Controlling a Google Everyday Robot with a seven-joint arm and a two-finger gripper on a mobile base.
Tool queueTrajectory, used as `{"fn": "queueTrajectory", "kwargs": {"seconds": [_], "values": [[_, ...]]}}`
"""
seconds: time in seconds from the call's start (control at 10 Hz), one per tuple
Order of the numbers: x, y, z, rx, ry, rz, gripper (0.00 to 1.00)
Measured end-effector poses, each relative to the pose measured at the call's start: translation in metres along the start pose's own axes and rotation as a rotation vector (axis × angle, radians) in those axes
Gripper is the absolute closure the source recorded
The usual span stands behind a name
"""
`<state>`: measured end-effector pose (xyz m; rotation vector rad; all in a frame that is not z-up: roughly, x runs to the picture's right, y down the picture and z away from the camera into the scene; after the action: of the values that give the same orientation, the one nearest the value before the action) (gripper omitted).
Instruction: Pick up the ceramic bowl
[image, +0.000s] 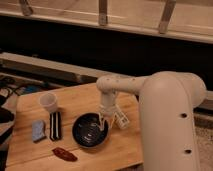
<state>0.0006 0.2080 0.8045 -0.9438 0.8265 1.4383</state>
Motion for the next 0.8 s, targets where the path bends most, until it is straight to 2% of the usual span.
{"fn": "queueTrajectory", "kwargs": {"seconds": [0.2, 0.4, 0.6, 0.8], "values": [[0.000, 0.003, 0.000, 0.003, 0.004, -0.004, 0.96], [-0.002, 0.004, -0.009, -0.004, -0.005, -0.022, 0.96], [0.001, 0.010, -0.034, -0.003, -0.015, -0.048, 0.96], [0.000, 0.017, -0.048, -0.011, -0.027, -0.083, 0.96]]}}
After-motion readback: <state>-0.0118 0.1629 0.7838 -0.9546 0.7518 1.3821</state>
